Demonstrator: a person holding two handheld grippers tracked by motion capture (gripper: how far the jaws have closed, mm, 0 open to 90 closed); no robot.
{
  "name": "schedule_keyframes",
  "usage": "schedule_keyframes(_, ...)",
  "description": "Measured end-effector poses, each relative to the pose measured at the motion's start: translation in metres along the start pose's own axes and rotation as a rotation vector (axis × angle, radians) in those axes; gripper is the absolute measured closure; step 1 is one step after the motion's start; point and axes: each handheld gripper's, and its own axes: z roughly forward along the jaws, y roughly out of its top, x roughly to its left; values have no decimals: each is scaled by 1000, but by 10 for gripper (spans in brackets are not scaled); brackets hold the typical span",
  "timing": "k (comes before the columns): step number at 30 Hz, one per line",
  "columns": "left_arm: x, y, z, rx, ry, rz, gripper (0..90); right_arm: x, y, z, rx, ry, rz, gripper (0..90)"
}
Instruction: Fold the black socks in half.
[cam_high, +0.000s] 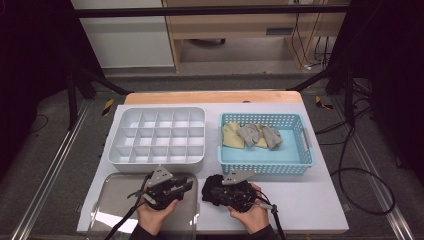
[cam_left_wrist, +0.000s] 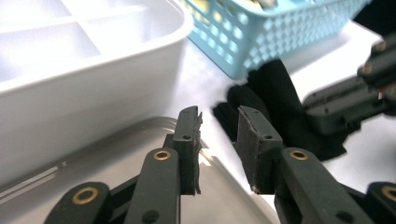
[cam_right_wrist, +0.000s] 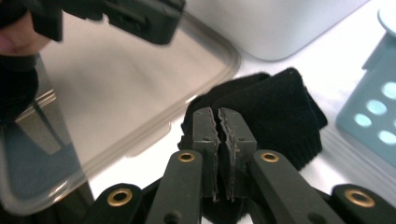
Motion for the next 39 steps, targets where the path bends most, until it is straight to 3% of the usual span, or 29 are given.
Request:
schedule_keyframes(4,9,0,-9,-24,23,-18,676,2,-1,9,-23,-4,-2,841)
schedule_keyframes(11,13,2,-11,-44,28,-37,640,5,-1,24,-19,-4,-9,793)
schedule_keyframes(16,12,2,-8,-46,25,-44,625,6,0,23,-36,12,5,694)
schedule_keyframes(27,5,11,1,-63,-2,-33,613,9,-6,16,-90,31,-25,568)
schedule_keyframes(30,3,13,2,-65,-6,-31,613,9,-6,5,-115,18,-38,568)
schedule_keyframes(36,5,14,1,-67,4,-27,616,1,-19,-15,-141,7,2,560)
schedule_keyframes(37,5,15,0,-71,2,-30,616,0,-22,-15,-131,8,7,580)
schedule_keyframes(39,5,15,0,-76,-1,-32,616,-2,-25,-15,-110,7,12,707)
